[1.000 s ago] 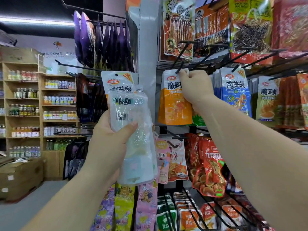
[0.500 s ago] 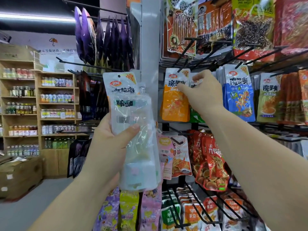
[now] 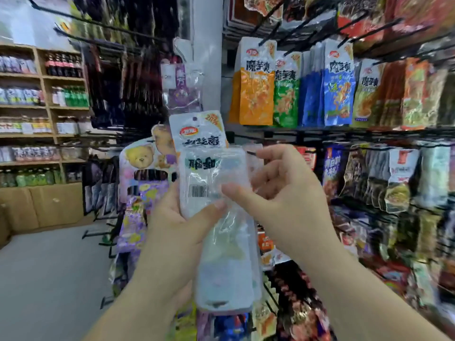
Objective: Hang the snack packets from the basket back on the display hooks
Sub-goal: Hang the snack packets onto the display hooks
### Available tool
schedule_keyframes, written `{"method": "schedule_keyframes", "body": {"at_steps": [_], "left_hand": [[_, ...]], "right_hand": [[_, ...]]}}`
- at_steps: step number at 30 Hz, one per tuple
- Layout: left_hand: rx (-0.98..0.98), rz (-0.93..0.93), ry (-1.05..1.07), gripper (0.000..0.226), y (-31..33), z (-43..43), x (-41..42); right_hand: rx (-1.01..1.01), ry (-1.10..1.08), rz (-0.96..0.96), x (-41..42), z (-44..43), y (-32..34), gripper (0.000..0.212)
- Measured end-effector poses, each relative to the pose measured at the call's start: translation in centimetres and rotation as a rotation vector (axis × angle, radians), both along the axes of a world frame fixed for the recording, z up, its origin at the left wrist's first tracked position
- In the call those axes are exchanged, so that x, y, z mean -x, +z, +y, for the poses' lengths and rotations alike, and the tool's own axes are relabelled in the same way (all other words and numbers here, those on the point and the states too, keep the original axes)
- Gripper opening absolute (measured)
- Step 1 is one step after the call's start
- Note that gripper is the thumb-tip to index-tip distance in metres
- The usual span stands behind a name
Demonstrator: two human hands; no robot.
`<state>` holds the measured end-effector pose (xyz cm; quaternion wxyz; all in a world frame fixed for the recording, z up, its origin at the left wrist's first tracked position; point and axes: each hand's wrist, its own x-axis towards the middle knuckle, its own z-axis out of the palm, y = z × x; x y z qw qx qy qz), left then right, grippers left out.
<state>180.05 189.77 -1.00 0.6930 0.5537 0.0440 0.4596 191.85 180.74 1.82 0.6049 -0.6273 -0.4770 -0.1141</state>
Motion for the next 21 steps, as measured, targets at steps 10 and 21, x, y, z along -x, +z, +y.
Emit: {"method": "schedule_keyframes", "body": {"at_steps": [10, 21], "left_hand": [[0.174, 0.203, -0.067, 0.042, -8.1, -6.2, -1.7], [0.312, 0.471, -0.095, 0.025, -16.7, -24.3, -11.5]], "right_hand": [[0.170, 0.127, 0.313, -1.6, -6.0, -11.1, 0.024], [0.221, -0.083, 0.538, -9.7, -25.0, -22.0, 0.038]]}}
